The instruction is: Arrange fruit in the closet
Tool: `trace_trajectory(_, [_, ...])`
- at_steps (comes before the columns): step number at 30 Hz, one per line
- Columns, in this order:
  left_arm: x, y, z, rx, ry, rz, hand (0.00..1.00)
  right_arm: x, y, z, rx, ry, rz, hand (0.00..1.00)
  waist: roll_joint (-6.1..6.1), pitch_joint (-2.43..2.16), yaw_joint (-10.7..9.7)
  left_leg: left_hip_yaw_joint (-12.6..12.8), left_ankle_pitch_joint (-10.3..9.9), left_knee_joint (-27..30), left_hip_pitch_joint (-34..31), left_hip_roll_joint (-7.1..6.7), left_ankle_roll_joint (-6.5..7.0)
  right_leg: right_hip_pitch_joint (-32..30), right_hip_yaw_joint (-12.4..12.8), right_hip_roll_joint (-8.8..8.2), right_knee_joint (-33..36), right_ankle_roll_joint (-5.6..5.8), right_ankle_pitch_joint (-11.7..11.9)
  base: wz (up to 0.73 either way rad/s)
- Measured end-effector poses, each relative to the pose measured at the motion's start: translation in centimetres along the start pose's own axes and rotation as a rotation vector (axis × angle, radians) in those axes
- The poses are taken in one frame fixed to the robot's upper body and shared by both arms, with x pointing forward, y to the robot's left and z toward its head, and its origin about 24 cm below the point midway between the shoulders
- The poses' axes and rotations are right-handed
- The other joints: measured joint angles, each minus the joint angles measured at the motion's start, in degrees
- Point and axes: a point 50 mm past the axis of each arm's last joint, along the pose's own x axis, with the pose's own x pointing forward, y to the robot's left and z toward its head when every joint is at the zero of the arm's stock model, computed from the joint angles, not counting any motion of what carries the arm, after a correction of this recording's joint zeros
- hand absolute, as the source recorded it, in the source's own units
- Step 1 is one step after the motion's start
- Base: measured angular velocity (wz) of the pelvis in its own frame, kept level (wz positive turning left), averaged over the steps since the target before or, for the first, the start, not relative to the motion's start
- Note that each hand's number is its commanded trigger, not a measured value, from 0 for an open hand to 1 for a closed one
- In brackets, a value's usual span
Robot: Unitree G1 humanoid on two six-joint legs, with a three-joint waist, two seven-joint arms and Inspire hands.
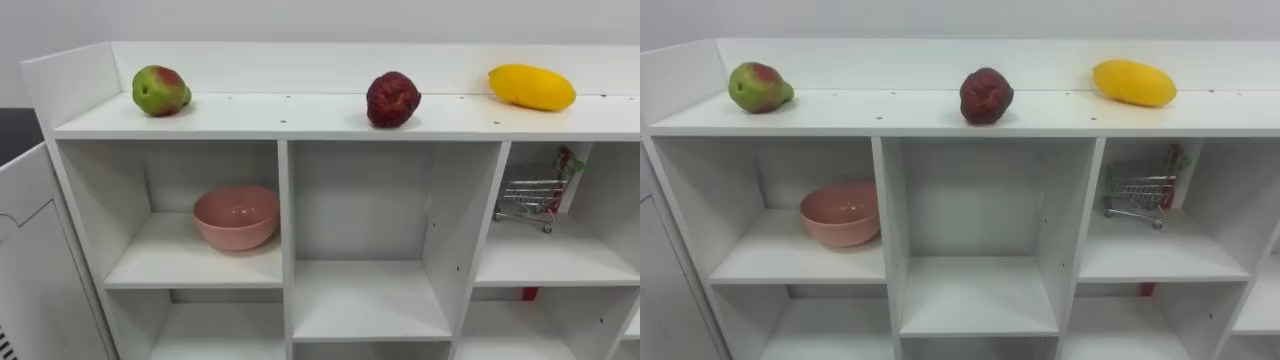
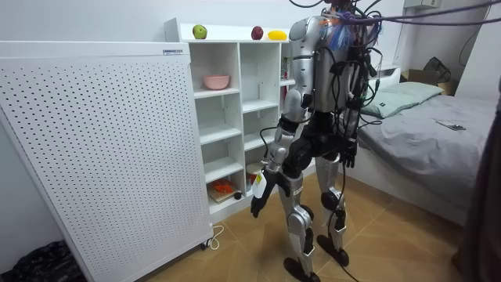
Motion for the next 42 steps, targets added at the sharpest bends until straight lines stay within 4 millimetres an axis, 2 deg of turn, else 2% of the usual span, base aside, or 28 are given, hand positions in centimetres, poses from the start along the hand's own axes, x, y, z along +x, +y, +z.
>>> trace_trajectory(9, [0.0, 0.0, 0.1, -0.003, -0.008, 0.001, 0.00, 0.0, 0.2, -0.2, 0.084, 0.017, -0.002, 0.00, 0.02, -0.02, 0.2, 0.0, 0.0, 0.0, -0.1, 0.00, 0.00, -0.1, -0.1, 0.00, 0.0, 0.00, 0.0, 0.00])
trace_trajectory(15, [0.0, 0.1, -0.1, -0.015, -0.007, 0.004, 0.00, 0.0, 0.1, -0.5, 0.268, 0.046, 0.001, 0.00, 0.41, -0.14, -1.1, -0.2, 0.0, -0.1, -0.2, -0.01, 0.00, -0.1, -0.5, -0.01, 0.0, 0.00, 0.0, 0.01])
trace_trajectory(19, [0.0, 0.6, 0.5, -0.042, -0.040, 0.025, 0.00, 0.0, -0.3, 0.1, 0.427, 0.042, -0.004, 0.00, 0.53, -0.22, -1.5, -0.2, 0.0, 0.0, -0.1, -0.05, 0.00, 0.0, -0.7, -0.03, 0.0, 0.00, 0.0, 0.00])
trace_trajectory(21, [0.0, 0.6, 0.5, -0.044, -0.049, 0.027, 0.00, 0.1, -0.7, 1.4, 0.502, 0.004, -0.011, 0.00, 0.55, -0.21, -2.0, -0.1, 0.0, 0.1, -0.1, -0.08, 0.01, 0.0, -1.1, -0.08, 0.0, 0.00, 0.0, -0.02])
trace_trajectory(23, [0.0, 0.8, 0.8, -0.050, -0.064, 0.034, 0.00, -0.1, -1.4, 4.6, 0.588, -0.092, -0.035, 0.00, 0.49, -0.24, -2.6, 0.1, 0.0, 0.2, -0.1, -0.09, 0.02, 0.0, -1.5, -0.13, 0.0, 0.00, 0.0, -0.06])
trace_trajectory(24, [0.0, 0.9, 0.8, -0.051, -0.068, 0.037, 0.00, -0.2, -1.6, 5.5, 0.603, -0.120, -0.041, 0.00, 0.47, -0.24, -2.6, 0.1, 0.0, 0.3, 0.0, -0.08, 0.02, 0.0, -1.5, -0.13, 0.0, 0.00, 0.0, 0.00])
trace_trajectory(26, [0.0, 1.2, 1.2, -0.054, -0.091, 0.048, 0.00, -0.8, -2.2, 8.9, 0.625, -0.243, -0.058, 0.00, 0.23, -0.22, -2.4, 0.0, 0.0, 0.3, 0.0, -0.05, -0.01, -0.2, -1.6, -0.13, 0.1, -0.01, 0.0, 0.00])
trace_trajectory(27, [0.0, 1.2, 1.2, -0.054, -0.095, 0.049, 0.00, -1.2, -2.4, 9.9, 0.628, -0.283, -0.060, 0.00, 0.23, -0.24, -2.5, 0.0, 0.0, 0.3, -0.1, -0.05, -0.02, -0.5, -1.5, -0.13, 0.1, -0.01, 0.0, -0.06])
trace_trajectory(29, [0.0, 1.3, 0.9, -0.053, -0.092, 0.052, 0.00, -3.6, -3.4, 14.7, 0.606, -0.519, -0.076, 0.00, 0.17, -0.16, -2.0, 0.1, 0.0, 0.3, -0.3, -0.03, -0.01, -1.1, -0.8, 0.05, 0.2, -0.08, 0.0, -0.14])
trace_trajectory(30, [0.0, 1.3, 0.9, -0.051, -0.092, 0.058, 0.00, -4.2, -3.6, 15.6, 0.602, -0.575, -0.083, 0.00, 0.01, -0.15, -2.0, 0.1, 0.0, 0.3, -0.3, 0.00, -0.02, -1.1, -0.8, 0.10, 0.1, -0.09, 0.0, -0.05])
trace_trajectory(32, [0.0, 1.7, 1.1, -0.046, -0.098, 0.077, 0.00, -7.2, -4.2, 18.9, 0.572, -0.777, -0.119, 0.00, -0.54, -0.17, -1.4, 0.0, 0.0, 0.3, -0.3, 0.05, -0.02, -1.1, -0.9, 0.14, 0.1, -0.09, 0.0, 0.04])
trace_trajectory(35, [0.0, 1.7, 1.2, -0.036, -0.104, 0.089, 0.00, -10.1, -4.0, 21.5, 0.477, -0.960, -0.160, 0.00, -1.36, -0.03, -0.6, 0.1, 0.0, 0.2, -0.3, 0.02, -0.02, -1.3, -0.7, 0.12, 0.1, -0.09, 0.0, 0.00])
trace_trajectory(36, [0.0, 1.7, 1.2, -0.032, -0.107, 0.094, 0.00, -10.6, -3.8, 21.8, 0.456, -0.988, -0.164, 0.00, -1.51, -0.06, -0.5, 0.1, 0.0, 0.2, -0.3, 0.01, -0.02, -1.3, -0.7, 0.12, 0.1, -0.09, 0.0, 0.00])
trace_trajectory(38, [-0.1, 1.4, 0.6, -0.030, -0.093, 0.090, 0.00, -12.9, -3.7, 23.0, 0.420, -1.108, -0.169, 0.00, -1.96, -0.33, 0.3, -0.2, 0.0, 0.2, -0.3, -0.06, -0.02, -1.5, 0.0, 0.10, 0.1, -0.09, 0.1, -0.12])
trace_trajectory(39, [-0.1, 1.4, 0.7, -0.029, -0.095, 0.092, 0.00, -13.5, -3.8, 23.3, 0.416, -1.138, -0.174, 0.00, -2.03, -0.40, 0.4, -0.3, 0.0, 0.2, -0.3, -0.09, -0.02, -1.5, 0.0, 0.08, 0.1, -0.09, 0.1, -0.08])
trace_trajectory(42, [-0.1, 1.3, 0.3, -0.023, -0.104, 0.093, 0.00, -17.7, -4.4, 24.9, 0.470, -1.349, -0.176, 0.00, -1.76, -0.48, 0.8, -0.3, 0.0, 0.2, -0.3, -0.09, -0.02, -1.6, 0.1, 0.08, 0.0, -0.10, 0.1, 0.00])
